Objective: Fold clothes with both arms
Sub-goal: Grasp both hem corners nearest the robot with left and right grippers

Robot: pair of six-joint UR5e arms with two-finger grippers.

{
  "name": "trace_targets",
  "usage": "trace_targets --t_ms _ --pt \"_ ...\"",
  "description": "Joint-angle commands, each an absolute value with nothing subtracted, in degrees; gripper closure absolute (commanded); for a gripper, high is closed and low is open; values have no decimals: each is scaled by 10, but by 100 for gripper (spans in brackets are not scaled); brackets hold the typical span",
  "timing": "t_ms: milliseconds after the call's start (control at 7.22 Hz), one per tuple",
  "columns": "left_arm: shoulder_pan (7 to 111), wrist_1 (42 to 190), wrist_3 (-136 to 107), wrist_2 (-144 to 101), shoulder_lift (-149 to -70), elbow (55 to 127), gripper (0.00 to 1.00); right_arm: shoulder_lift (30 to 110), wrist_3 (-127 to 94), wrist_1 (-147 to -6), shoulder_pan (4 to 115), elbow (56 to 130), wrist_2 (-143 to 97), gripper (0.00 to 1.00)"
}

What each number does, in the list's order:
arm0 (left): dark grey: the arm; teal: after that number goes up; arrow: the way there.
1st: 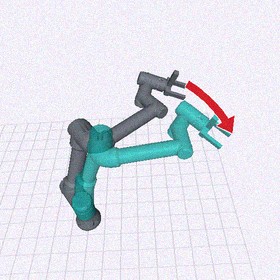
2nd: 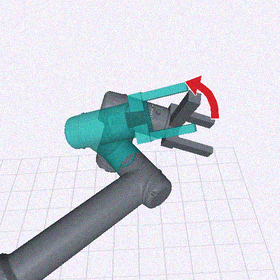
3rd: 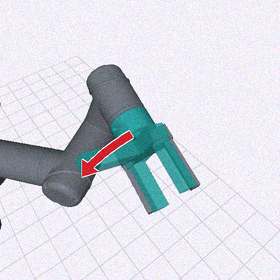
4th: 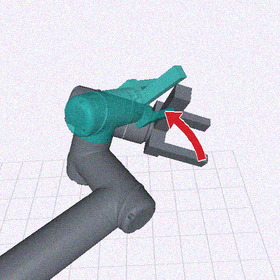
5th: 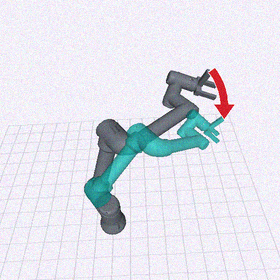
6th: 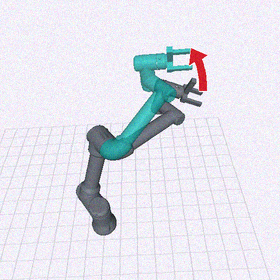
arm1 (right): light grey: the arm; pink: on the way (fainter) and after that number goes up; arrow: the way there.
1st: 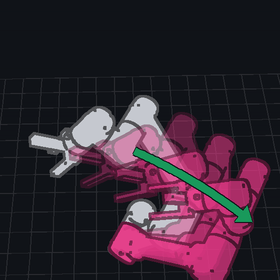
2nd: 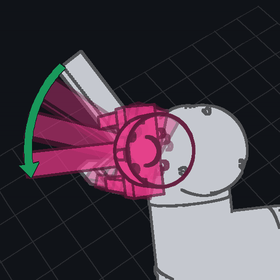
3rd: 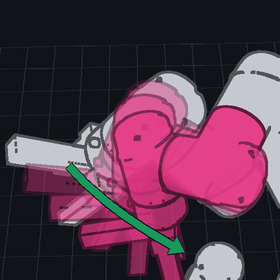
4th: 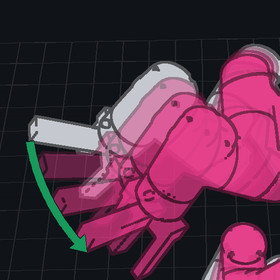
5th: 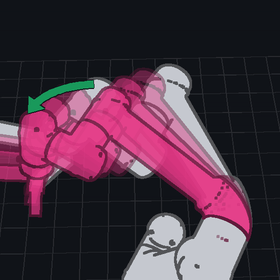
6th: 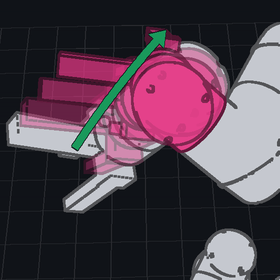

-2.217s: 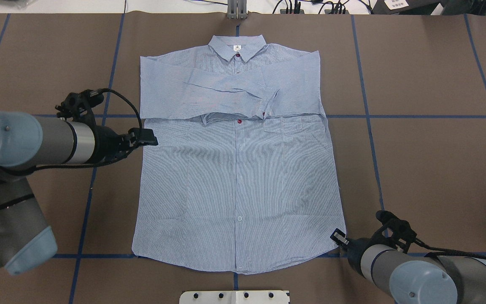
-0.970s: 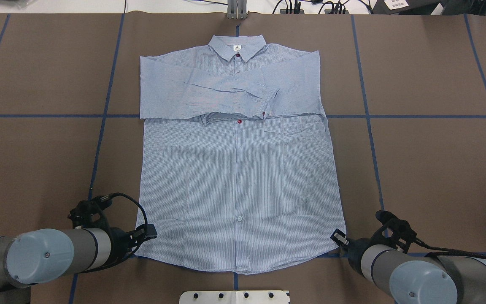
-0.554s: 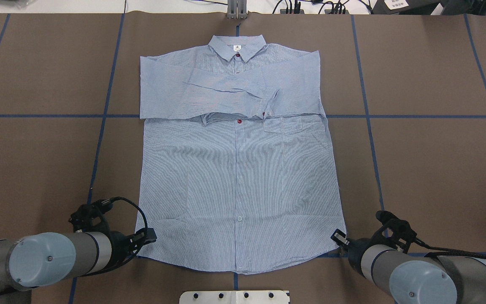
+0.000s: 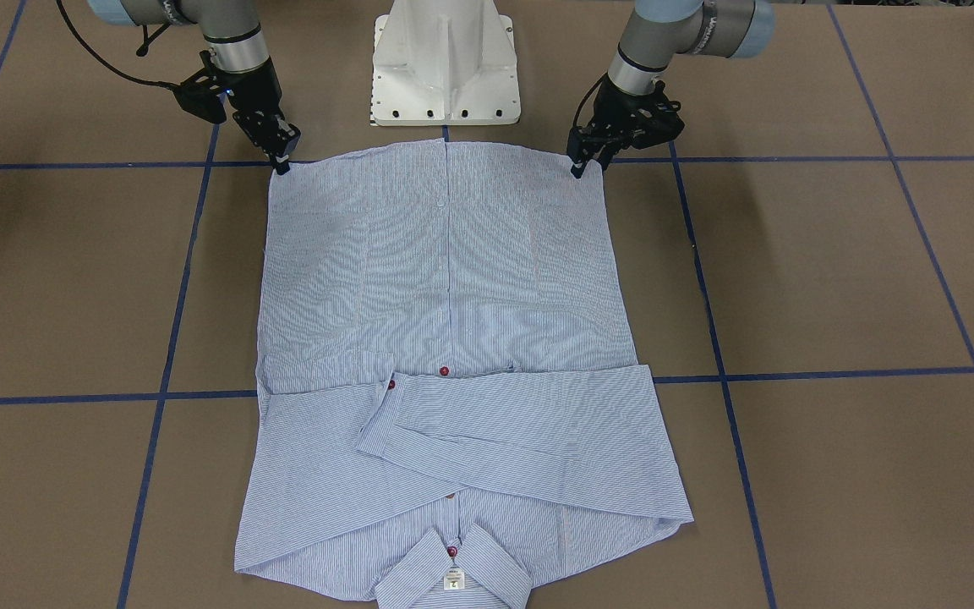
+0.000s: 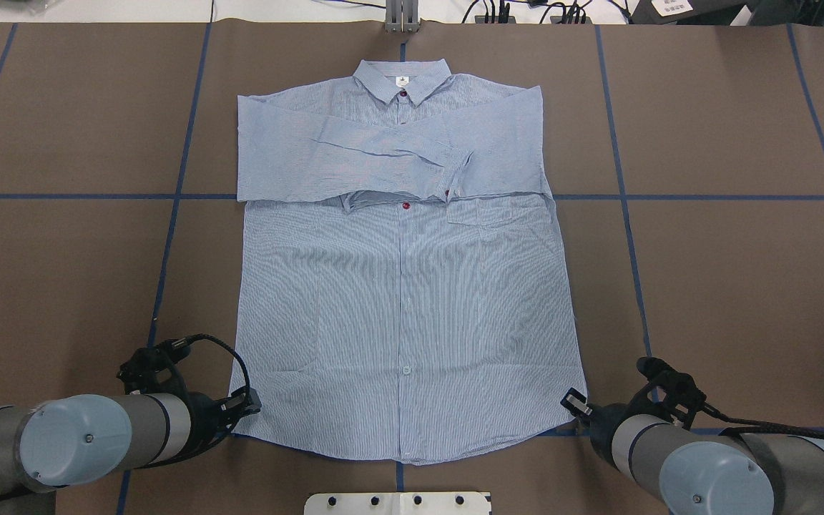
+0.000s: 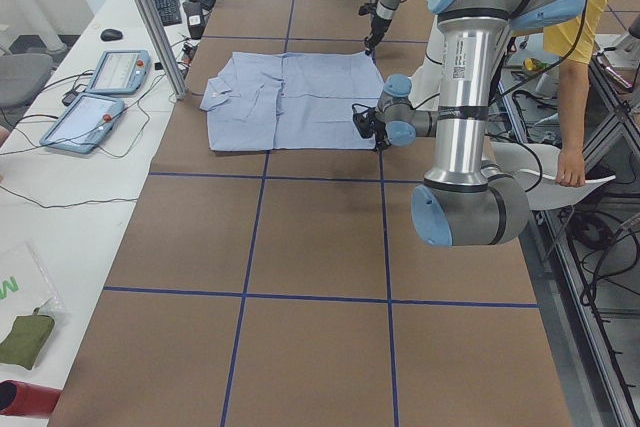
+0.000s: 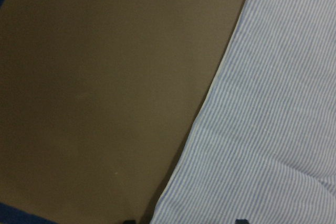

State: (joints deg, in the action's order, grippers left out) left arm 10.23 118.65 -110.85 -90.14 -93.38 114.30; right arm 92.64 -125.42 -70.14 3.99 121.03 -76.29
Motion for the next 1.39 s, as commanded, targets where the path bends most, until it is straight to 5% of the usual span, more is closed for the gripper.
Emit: trace_targets --t_ms 0,1247 --pt "103 1187 -1119 -902 -934 1149 100 925 -1254 -701 40 1210 -763 100" --pt "83 1137 -1113 -935 -876 1272 100 963 -1258 -702 6 1295 -764 100"
